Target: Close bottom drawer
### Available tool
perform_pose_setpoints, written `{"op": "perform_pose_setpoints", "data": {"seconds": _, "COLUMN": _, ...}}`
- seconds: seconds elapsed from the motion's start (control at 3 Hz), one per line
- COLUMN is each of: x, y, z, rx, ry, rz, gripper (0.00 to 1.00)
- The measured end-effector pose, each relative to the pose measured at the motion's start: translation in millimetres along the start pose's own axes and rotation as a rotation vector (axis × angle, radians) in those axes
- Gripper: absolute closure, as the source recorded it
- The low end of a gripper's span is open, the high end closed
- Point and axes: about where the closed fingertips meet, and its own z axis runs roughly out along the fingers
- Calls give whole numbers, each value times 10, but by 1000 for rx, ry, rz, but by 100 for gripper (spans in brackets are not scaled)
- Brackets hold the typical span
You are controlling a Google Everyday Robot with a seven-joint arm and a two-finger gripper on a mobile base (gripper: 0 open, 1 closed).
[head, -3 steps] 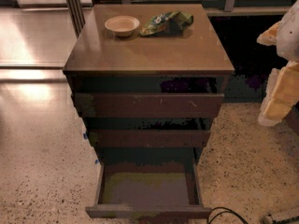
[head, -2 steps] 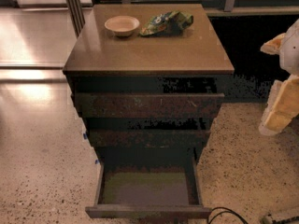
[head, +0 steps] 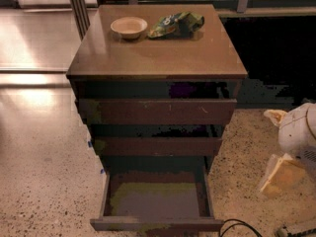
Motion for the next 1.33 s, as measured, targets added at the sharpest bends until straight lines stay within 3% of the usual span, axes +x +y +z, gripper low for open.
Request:
{"op": "perform_pose_setpoints", "data": {"seconds": 0.67, "x": 357, "y": 826, "z": 1211, "rx": -135, "ry": -108, "rz": 42, "gripper": 0}}
{"op": "perform_pose_setpoints", "data": {"seconds": 1.0, "x": 357, "y": 826, "z": 1212, "rx": -135, "ry": -108, "rz": 42, "gripper": 0}}
{"op": "perform_pose_setpoints", "data": {"seconds": 1.33, "x": 388, "y": 901, "z": 1439, "rx": -124, "ry": -136, "rz": 35, "gripper": 0}}
